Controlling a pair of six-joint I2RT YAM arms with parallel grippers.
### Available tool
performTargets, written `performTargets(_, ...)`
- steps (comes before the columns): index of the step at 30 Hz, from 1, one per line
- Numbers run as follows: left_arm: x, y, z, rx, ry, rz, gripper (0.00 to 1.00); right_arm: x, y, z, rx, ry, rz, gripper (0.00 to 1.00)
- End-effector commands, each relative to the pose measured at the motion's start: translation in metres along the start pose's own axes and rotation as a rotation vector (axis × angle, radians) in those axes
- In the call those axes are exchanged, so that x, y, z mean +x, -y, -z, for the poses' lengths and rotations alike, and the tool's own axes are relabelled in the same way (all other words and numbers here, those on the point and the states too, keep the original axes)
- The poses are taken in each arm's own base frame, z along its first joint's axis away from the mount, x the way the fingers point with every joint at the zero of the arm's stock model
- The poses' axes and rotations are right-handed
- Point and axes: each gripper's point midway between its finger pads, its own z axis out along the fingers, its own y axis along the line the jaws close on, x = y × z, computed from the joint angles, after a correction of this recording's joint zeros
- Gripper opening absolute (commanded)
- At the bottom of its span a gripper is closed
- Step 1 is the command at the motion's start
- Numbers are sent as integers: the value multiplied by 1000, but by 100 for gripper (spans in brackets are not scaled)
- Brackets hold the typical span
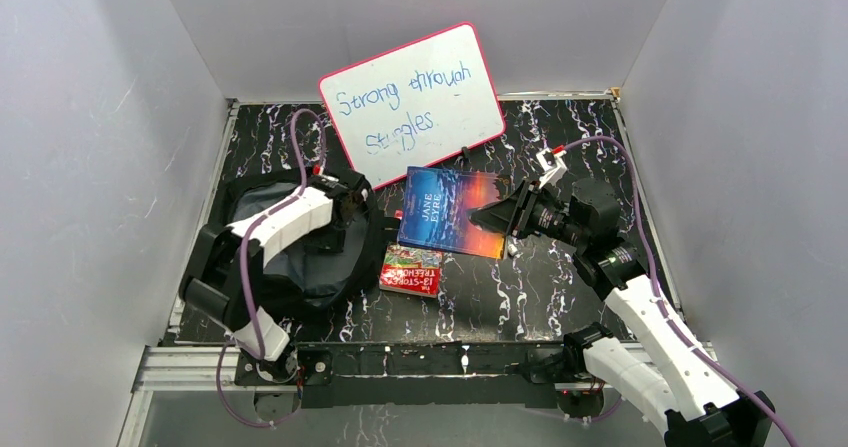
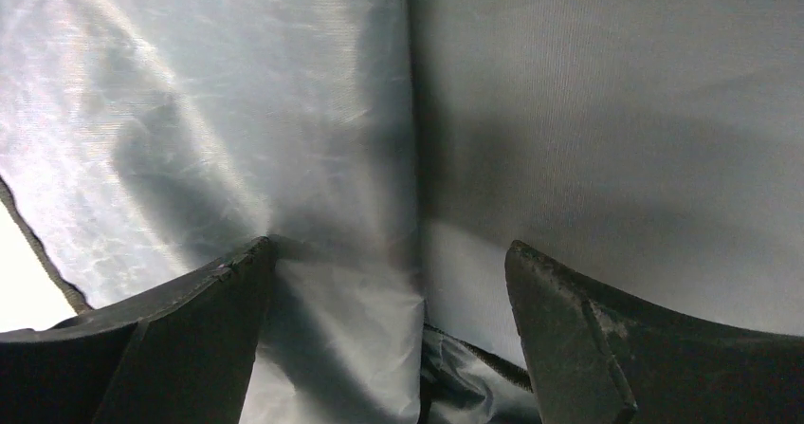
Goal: Pack the student bag
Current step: Place the book in the student bag.
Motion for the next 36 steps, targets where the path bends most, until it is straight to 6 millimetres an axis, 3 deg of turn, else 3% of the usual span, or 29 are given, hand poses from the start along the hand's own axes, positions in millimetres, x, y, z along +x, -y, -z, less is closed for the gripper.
performTargets(1,3,-12,-8,-114,-31,-7,88,-48,-73,19,-210,157,166,0)
performTargets(7,-5,-23,-12,-200,-10,-53,79,-47,-72,20,-206,160,165,0)
performTargets(14,-9,-28,-14,-255,-17,-95,34,-48,-73,20,-205,161,165,0)
performTargets(20,-20,-41,4,-257,16,-60,0,-51,-68,17,-181,166,144,0)
performTargets(26,-41,-58,42,-159,111,69,0,-62,-65,13,-111,158,135,0)
performTargets(31,-60,-69,76,-22,239,201,0,-73,-79,11,-143,165,61,0)
performTargets(36,-61,-70,87,63,296,263,0,-92,-96,10,-194,226,-15,0)
